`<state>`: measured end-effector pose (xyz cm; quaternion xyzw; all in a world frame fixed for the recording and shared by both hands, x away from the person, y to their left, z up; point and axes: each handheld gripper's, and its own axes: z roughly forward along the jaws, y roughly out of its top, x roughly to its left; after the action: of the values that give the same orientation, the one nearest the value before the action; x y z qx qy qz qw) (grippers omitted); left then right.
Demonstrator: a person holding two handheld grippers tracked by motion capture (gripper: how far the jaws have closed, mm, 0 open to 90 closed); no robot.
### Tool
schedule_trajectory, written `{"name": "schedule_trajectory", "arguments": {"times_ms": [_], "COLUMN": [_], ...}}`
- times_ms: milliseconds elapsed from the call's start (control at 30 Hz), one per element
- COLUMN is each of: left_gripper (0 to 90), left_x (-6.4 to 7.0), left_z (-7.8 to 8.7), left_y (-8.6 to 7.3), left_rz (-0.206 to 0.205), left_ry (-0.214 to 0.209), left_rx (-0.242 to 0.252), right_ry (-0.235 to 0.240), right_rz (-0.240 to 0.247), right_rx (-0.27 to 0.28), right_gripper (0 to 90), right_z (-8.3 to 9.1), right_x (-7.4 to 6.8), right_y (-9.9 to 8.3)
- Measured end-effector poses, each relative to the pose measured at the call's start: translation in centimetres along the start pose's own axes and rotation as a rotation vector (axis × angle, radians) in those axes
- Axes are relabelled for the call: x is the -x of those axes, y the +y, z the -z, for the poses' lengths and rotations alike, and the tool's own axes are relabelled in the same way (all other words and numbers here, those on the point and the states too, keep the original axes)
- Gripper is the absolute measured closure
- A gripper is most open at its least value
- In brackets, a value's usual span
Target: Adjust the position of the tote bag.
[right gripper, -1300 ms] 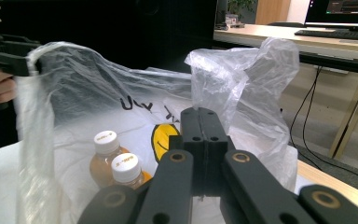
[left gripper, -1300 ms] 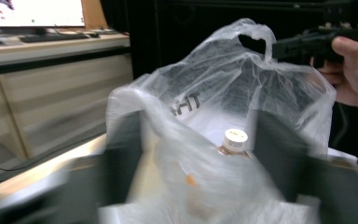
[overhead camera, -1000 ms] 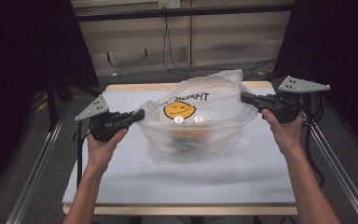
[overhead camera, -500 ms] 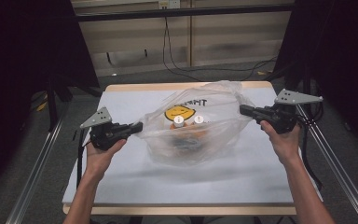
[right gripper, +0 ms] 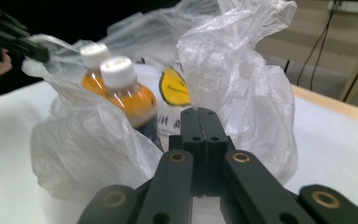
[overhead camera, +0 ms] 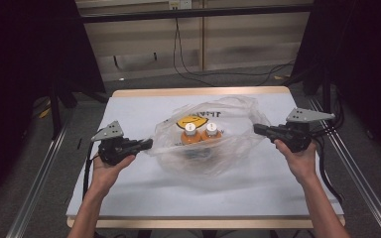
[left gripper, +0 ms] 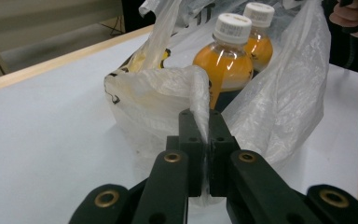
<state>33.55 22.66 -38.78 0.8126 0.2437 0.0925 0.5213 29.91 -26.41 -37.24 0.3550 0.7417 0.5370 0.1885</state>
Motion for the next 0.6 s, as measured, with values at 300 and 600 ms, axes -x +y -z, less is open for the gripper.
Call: {"name": "schedule_trajectory", "arguments": {"times_ms": [300, 600], "left_gripper": [88.2, 88.3], "left_x": [-0.6, -1.1], "left_z": [-0.7, -1.4], "left_y": [-1.2, -2.4], "left_rz": [0.011, 0.027], "left_ry": [-0.008, 0.006], "left_rx": [-0.054, -0.096], "right_ry": [-0.020, -0.019], "right_rz": [-0.025, -0.027], "right_rx": [-0.075, -0.155], "right_gripper": [90.0, 90.0], "right_z": [-0.4, -1.7], "right_x": [0.9, 1.1], "right_y": [-2.1, -3.5]}}
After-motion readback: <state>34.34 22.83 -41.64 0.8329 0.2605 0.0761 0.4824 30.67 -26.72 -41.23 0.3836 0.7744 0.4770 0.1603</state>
